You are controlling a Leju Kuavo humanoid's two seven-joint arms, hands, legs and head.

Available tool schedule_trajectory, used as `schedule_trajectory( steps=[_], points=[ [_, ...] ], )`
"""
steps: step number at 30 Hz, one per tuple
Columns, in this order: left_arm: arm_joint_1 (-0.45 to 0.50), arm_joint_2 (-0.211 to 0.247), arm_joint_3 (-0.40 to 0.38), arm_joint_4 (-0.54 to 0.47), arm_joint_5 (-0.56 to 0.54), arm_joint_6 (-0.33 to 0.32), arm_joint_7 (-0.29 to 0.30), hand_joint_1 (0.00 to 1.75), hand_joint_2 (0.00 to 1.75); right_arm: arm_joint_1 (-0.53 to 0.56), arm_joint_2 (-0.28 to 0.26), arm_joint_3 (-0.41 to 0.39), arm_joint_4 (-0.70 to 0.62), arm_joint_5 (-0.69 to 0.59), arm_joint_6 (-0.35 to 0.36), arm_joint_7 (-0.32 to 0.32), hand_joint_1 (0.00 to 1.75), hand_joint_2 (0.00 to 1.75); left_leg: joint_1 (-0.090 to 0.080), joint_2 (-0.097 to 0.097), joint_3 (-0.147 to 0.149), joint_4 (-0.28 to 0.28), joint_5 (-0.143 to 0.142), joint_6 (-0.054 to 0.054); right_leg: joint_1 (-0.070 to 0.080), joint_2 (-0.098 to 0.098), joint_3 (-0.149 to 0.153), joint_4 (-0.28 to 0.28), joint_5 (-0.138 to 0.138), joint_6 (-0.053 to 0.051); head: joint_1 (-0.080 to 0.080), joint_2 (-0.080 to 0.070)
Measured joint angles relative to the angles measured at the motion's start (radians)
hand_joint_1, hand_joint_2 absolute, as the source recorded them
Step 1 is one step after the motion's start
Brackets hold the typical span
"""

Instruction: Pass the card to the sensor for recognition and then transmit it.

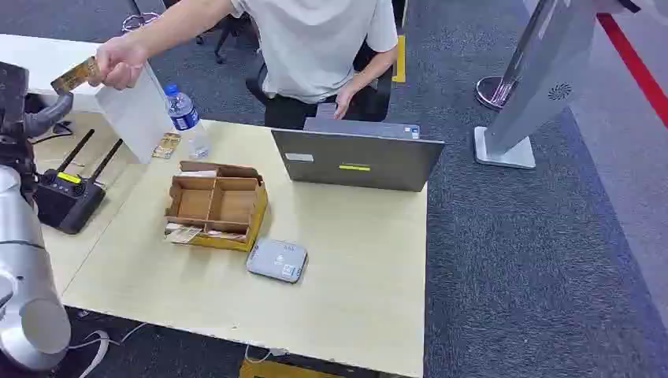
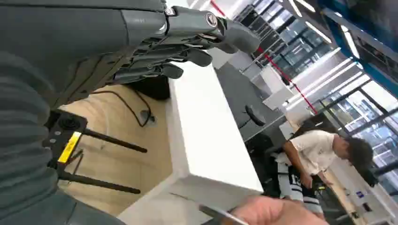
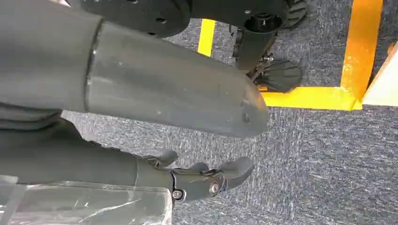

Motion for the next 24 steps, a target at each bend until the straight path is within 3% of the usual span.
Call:
schedule_trajectory(
  steps=[4,5,24],
  points=[
    [-0.048,-0.014,-0.095,0.015,-0.104,0.032,0.028,0.0,1.75,0.0,0.004,-0.007,0.0,0.013,0.0,0.003,0.0,0.0,0.0,0.001,0.0,0.0,0.0,0.0,0.0,0.001,0.0,0.0,0.001,0.0,0.0,0.0],
    [-0.058,-0.017,-0.121,0.02,-0.133,0.042,0.034,1.75,1.75,0.0,0.005,-0.009,0.001,0.014,0.001,0.003,0.0,0.0,0.0,0.001,0.0,0.0,0.0,0.0,0.0,0.001,0.001,0.0,0.001,0.0,0.0,0.0],
    [-0.275,-0.096,-0.562,0.131,-0.601,0.192,0.138,1.75,1.75,0.004,0.025,-0.05,0.003,0.053,0.018,0.012,0.0,0.0,-0.001,0.001,-0.001,0.001,0.001,0.0,0.0,0.001,0.001,0.0,0.001,0.001,0.001,0.0]
  ],
)
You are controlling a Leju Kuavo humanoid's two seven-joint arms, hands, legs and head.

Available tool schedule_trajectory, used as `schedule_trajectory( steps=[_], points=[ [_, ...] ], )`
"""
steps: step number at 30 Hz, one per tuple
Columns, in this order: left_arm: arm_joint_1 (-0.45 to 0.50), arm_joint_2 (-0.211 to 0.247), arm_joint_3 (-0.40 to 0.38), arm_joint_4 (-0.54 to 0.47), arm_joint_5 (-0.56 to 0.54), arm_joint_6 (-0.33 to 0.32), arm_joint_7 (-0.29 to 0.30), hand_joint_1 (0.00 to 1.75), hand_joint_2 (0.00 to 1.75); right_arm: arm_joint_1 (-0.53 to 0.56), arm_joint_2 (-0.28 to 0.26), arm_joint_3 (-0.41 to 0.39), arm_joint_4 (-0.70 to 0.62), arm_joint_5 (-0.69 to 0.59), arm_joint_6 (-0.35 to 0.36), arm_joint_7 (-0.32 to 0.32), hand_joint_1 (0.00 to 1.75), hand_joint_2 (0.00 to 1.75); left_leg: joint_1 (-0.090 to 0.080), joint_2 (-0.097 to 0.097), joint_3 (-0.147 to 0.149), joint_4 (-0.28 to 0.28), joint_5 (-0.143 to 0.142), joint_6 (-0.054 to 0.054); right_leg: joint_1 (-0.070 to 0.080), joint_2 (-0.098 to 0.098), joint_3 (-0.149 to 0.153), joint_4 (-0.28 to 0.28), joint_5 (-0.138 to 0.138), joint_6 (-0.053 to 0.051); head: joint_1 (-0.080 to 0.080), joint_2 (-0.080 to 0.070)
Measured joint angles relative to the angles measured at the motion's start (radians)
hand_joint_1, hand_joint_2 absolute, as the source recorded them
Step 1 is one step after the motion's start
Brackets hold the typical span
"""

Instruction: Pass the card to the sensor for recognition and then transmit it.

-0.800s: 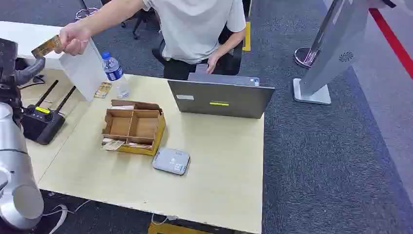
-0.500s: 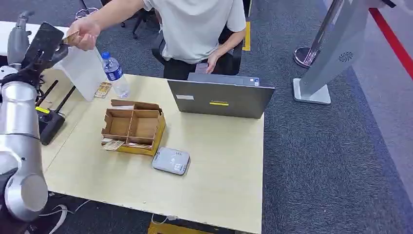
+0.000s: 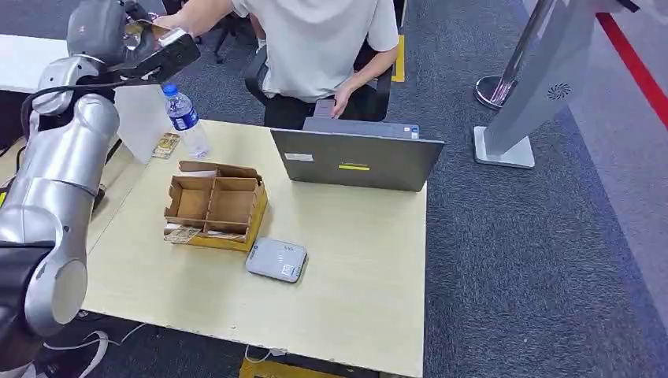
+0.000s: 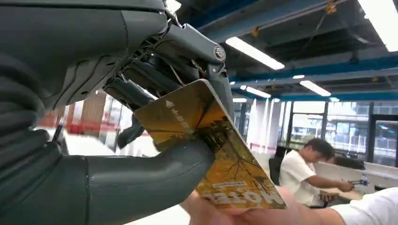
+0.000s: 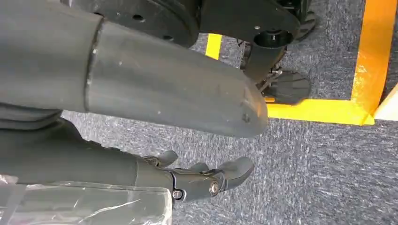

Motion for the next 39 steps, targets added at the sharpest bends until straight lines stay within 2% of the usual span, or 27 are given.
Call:
schedule_trajectory(
  steps=[4,13,17,20,23,27,30,34,39],
  points=[
    [-0.023,-0.008,-0.061,0.023,-0.06,0.03,0.008,1.75,1.75,0.004,0.003,-0.013,0.002,0.014,0.003,0.001,0.0,0.0,0.0,0.0,0.0,0.0,0.0,0.0,0.0,0.0,0.0,0.0,0.0,0.0,-0.001,0.0],
    [0.007,-0.022,-0.09,0.005,-0.013,0.097,-0.022,1.75,1.75,0.02,0.003,-0.028,0.002,0.016,0.002,0.003,0.0,0.0,0.0,0.0,0.0,0.0,0.0,0.0,0.0,0.0,0.0,0.0,0.0,0.0,0.0,0.0],
    [0.109,-0.01,-0.102,-0.131,0.042,0.105,-0.049,1.75,1.75,0.028,0.005,-0.049,0.002,0.013,-0.007,0.002,0.0,0.0,0.0,0.0,-0.001,-0.001,0.0,0.0,0.0,-0.001,0.001,0.0,0.0,0.0,0.0,0.0],
    [0.261,0.028,-0.121,-0.332,0.084,0.109,-0.075,1.75,1.75,0.033,0.008,-0.07,0.002,0.007,-0.015,-0.001,0.0,0.0,-0.001,0.002,0.0,-0.001,-0.001,0.0,-0.001,0.001,0.0,0.0,-0.001,0.0,-0.002,0.0],
    [0.431,0.073,-0.133,-0.531,0.084,0.14,-0.09,1.75,1.75,0.036,0.01,-0.09,0.002,-0.007,-0.022,-0.005,0.0,0.0,-0.001,0.003,0.0,-0.002,-0.002,0.0,-0.001,0.002,0.0,0.0,-0.002,-0.001,-0.001,0.0],
    [0.624,0.118,-0.149,-0.721,0.072,0.179,-0.108,1.75,1.75,0.04,0.012,-0.111,0.003,-0.008,-0.024,-0.007,0.0,0.0,-0.001,0.002,-0.001,-0.002,-0.002,0.0,-0.001,0.001,-0.001,0.0,-0.002,0.0,-0.001,0.0],
    [0.699,0.134,-0.159,-0.779,0.066,0.182,-0.112,1.75,1.75,0.04,0.013,-0.12,0.003,-0.007,-0.024,-0.01,0.0,0.0,-0.001,0.002,0.0,-0.002,-0.002,0.0,-0.001,0.001,0.0,0.0,-0.002,0.0,0.0,0.0],
    [0.766,0.142,-0.18,-0.792,0.043,0.121,-0.1,1.75,1.75,0.041,0.013,-0.131,0.002,-0.002,-0.024,-0.011,0.0,0.0,-0.001,0.002,0.0,-0.001,-0.002,0.0,-0.001,0.001,-0.001,0.0,-0.002,0.0,-0.001,0.0],
    [0.766,0.134,-0.231,-0.741,0.012,0.056,-0.077,1.75,1.75,0.04,0.013,-0.14,0.002,0.015,-0.017,-0.01,0.0,0.0,-0.001,0.001,0.0,-0.001,-0.001,0.0,-0.001,0.0,0.0,0.0,-0.001,0.0,-0.001,0.0]
  ],
)
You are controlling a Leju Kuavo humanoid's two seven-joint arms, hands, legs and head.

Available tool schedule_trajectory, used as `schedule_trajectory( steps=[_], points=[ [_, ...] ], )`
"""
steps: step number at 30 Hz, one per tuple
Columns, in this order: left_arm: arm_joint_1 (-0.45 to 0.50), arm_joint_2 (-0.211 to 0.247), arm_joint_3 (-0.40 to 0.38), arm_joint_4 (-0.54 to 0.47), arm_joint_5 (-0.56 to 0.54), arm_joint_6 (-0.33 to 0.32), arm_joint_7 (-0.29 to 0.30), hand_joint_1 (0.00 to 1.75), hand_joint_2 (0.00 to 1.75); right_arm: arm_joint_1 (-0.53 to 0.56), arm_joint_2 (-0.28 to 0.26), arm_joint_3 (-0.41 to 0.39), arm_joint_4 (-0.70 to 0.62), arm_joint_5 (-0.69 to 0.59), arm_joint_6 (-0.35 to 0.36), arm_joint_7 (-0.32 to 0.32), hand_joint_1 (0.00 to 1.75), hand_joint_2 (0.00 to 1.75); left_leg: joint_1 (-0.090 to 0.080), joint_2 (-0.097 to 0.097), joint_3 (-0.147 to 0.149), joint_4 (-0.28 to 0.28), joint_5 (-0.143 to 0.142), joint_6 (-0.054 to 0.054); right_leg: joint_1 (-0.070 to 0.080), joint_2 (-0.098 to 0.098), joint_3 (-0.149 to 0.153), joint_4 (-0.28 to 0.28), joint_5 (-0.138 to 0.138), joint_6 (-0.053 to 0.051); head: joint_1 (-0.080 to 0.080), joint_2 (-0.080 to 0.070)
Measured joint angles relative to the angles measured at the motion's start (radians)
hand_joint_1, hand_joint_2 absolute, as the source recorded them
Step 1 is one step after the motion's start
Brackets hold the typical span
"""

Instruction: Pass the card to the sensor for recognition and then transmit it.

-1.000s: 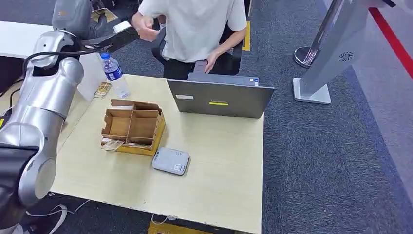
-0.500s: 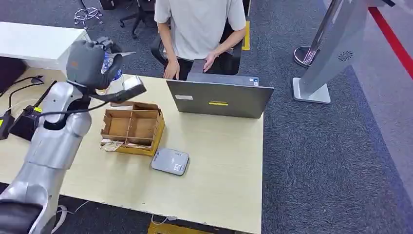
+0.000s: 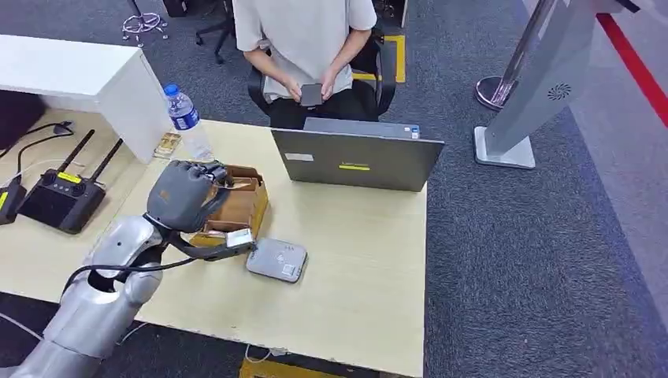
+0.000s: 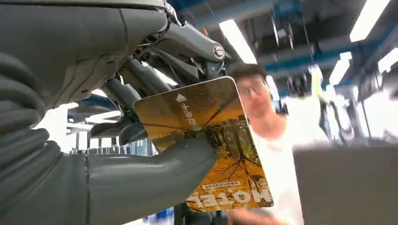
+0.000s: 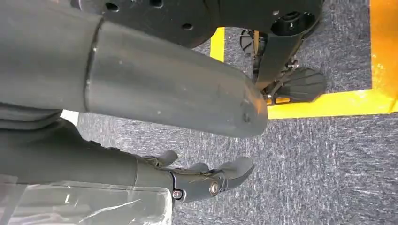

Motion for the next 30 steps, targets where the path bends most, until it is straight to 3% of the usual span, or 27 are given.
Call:
schedule_trajectory(
  steps=[8,11,17,23,30],
  points=[
    [-0.076,-0.082,-0.084,0.142,-0.027,-0.017,0.023,1.75,1.75,-0.004,0.001,0.0,0.0,0.028,0.014,-0.013,0.0,0.0,0.0,-0.001,0.0,0.0,0.0,0.0,0.0,0.0,0.0,0.0,0.0,0.0,0.0,0.0],
    [-0.119,-0.132,-0.127,0.212,-0.042,-0.019,0.032,1.75,1.75,-0.007,0.001,0.0,0.0,0.037,0.014,-0.014,0.0,0.0,0.0,-0.002,-0.001,0.001,0.0,0.001,0.0,-0.002,0.001,0.0,0.0,0.001,0.0,0.0],
    [-0.149,-0.186,-0.209,0.285,-0.059,-0.061,0.039,1.75,1.75,-0.009,0.005,-0.004,0.0,0.04,0.014,-0.009,0.0,0.0,0.0,-0.002,-0.001,0.001,0.0,0.001,0.0,-0.001,0.0,0.0,0.001,0.001,0.0,0.0],
    [-0.151,-0.187,-0.263,0.324,-0.068,-0.105,0.057,1.75,1.75,-0.009,0.009,-0.008,0.0,0.052,0.013,0.009,0.0,0.0,0.0,-0.002,-0.001,0.0,0.0,0.0,0.0,-0.001,0.0,0.0,0.0,0.001,0.0,0.0],
    [-0.146,-0.124,-0.301,0.315,-0.062,-0.135,0.084,1.75,1.75,-0.008,0.01,-0.027,0.0,0.048,0.012,0.01,0.0,0.0,0.0,-0.001,-0.001,0.0,0.0,0.0,0.0,-0.001,0.0,0.0,0.0,0.001,0.0,0.0]
  ],
)
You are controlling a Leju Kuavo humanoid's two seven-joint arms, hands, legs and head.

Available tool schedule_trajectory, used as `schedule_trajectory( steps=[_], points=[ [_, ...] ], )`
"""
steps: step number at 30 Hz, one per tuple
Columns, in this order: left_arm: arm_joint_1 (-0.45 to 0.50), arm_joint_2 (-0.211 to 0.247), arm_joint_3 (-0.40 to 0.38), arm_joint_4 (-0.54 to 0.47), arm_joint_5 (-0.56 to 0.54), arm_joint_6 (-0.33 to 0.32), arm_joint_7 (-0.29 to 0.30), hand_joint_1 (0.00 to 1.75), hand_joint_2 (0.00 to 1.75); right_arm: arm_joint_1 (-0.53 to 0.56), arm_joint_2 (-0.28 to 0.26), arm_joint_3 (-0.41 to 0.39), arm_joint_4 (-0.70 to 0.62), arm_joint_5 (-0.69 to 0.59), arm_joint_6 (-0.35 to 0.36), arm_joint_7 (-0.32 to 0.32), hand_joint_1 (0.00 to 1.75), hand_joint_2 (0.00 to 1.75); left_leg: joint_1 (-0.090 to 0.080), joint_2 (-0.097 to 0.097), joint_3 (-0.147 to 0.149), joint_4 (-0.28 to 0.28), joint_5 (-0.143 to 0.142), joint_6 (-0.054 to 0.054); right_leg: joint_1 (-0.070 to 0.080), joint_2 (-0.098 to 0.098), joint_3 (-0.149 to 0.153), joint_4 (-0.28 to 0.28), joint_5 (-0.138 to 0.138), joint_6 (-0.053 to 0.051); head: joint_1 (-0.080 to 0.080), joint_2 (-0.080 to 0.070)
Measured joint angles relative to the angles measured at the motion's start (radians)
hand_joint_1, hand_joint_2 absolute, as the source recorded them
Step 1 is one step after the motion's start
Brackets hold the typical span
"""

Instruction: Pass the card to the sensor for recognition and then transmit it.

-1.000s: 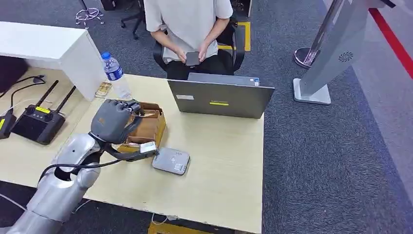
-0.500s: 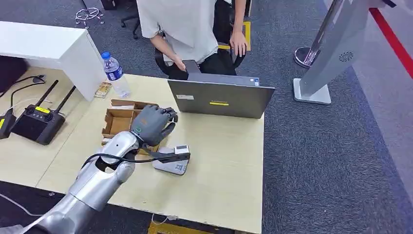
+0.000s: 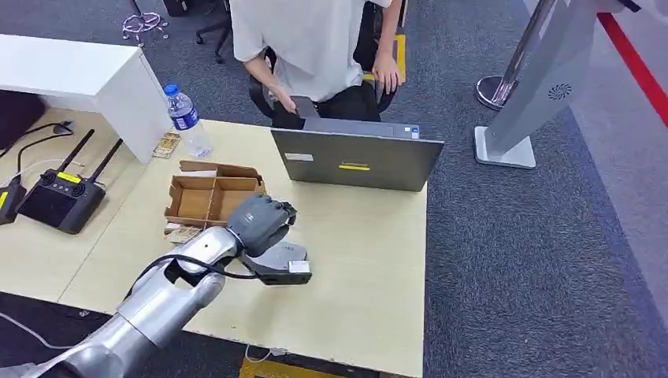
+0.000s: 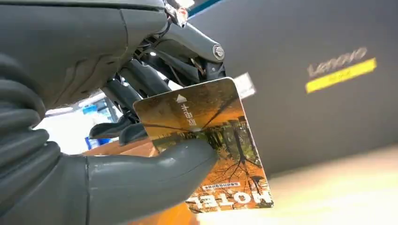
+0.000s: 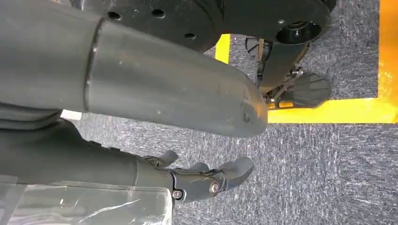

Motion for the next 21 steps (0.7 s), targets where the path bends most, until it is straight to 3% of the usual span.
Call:
schedule_trajectory(
  steps=[13,21],
  points=[
    [0.046,0.096,-0.04,-0.048,0.042,-0.044,0.013,1.75,1.75,0.002,0.0,-0.024,0.0,0.004,-0.001,-0.002,0.0,0.0,0.0,0.0,0.0,0.0,0.0,0.0,0.0,0.0,0.0,0.0,0.0,0.0,0.0,0.0],
    [0.064,0.101,-0.072,-0.041,0.065,-0.036,-0.023,1.75,1.75,0.001,0.0,-0.029,0.0,0.022,0.001,-0.002,0.0,0.0,0.0,0.0,0.0,0.0,0.0,0.0,0.0,-0.001,0.0,0.0,0.0,0.0,0.0,0.0]
  ],
)
